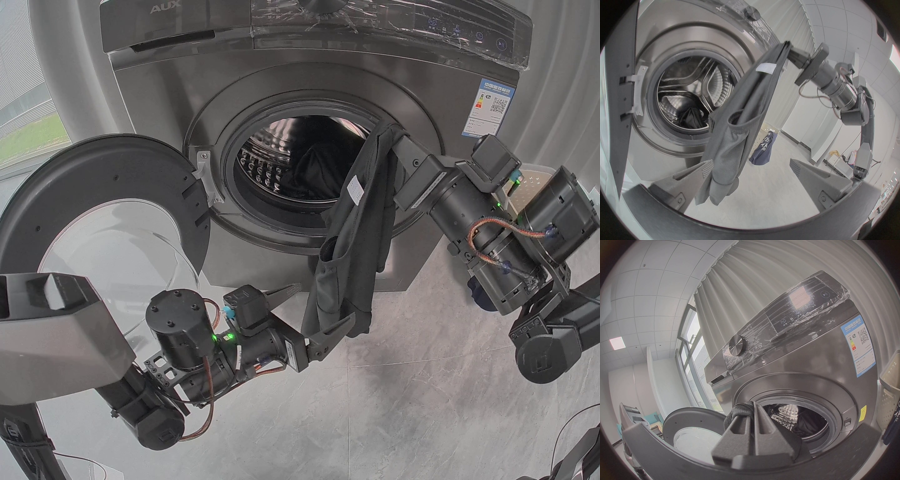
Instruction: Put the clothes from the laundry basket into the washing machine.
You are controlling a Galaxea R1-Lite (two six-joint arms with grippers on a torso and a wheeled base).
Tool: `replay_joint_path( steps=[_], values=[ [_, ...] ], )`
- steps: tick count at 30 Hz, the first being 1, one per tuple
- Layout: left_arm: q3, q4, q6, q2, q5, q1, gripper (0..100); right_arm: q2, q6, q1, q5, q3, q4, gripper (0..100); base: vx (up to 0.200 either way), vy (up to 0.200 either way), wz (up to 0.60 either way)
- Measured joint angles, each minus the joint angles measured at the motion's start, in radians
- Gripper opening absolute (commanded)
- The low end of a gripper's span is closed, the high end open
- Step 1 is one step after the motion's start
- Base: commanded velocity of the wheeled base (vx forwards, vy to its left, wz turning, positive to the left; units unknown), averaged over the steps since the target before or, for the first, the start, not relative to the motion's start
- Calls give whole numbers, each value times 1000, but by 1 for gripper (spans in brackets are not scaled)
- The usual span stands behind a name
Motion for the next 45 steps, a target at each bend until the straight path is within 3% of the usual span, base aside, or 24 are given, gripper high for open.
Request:
replay_joint_path(
  steps=[17, 31, 32, 45],
  values=[
    [-340, 1, 5, 266, 38, 36, 100, -3, -1, 64, -14, 9, -10, 0, 0, 0, 0],
    [-513, 3, 5, 389, 83, 53, 100, -8, 1, 86, -18, 11, -13, 0, 0, 0, 0],
    [-521, 3, 5, 393, 83, 50, 0, -8, 1, 86, -18, 11, -14, 0, 0, 0, 0],
    [-506, 1, 4, 372, 92, 62, 0, -16, 1, 41, -21, 29, -9, 0, 0, 0, 0]
  ],
)
